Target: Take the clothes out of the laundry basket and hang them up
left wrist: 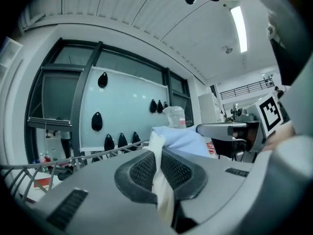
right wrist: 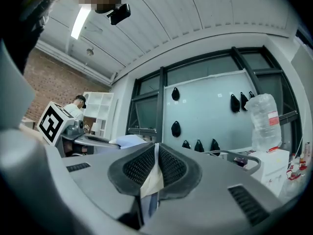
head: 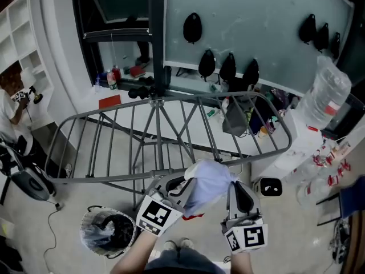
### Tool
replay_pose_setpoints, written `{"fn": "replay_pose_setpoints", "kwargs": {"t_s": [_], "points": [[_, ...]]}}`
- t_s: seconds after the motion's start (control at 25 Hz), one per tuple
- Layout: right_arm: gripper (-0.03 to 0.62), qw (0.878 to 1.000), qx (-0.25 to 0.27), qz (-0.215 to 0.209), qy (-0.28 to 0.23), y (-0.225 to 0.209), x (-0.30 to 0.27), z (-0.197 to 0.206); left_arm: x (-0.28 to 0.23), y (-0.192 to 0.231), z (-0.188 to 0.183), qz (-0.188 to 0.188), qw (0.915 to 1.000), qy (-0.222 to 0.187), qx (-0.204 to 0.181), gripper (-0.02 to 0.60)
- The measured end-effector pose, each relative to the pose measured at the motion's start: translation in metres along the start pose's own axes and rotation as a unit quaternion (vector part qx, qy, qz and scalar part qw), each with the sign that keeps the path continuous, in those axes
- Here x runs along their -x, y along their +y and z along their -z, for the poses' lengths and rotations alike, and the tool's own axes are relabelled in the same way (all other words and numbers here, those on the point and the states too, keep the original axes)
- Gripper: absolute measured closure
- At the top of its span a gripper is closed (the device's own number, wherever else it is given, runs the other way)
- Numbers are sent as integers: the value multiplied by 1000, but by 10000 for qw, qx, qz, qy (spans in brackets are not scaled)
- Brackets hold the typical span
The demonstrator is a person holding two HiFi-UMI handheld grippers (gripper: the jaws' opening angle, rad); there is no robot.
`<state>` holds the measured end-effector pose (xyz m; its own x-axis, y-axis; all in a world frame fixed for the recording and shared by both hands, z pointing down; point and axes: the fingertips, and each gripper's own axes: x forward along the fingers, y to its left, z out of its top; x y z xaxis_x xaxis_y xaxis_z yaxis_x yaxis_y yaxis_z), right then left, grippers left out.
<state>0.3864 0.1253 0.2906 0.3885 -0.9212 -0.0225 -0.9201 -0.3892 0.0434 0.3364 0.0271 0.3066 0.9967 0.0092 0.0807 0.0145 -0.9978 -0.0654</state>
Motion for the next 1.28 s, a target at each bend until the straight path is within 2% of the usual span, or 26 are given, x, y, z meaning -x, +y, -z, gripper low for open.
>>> {"fn": "replay_pose_setpoints", "kwargs": {"t_s": [0.24,0.56,1.04,1.28], "points": [[568,9998,-47,181,-108,1,-8,0,-4,11,-5,79,9998,-70,-157,547],[568,9998,62,177,-112,-11,-36,-7,-24,31,-10,-4,9999,-115,-125,548],[568,10000,7,-95,-3,-71,-168,7,-120,123,8,-328,9994,73,54,548],[568,9991,-4,-394,131,-104,-234,12,-171,167,7,-629,9977,135,197,548]]}}
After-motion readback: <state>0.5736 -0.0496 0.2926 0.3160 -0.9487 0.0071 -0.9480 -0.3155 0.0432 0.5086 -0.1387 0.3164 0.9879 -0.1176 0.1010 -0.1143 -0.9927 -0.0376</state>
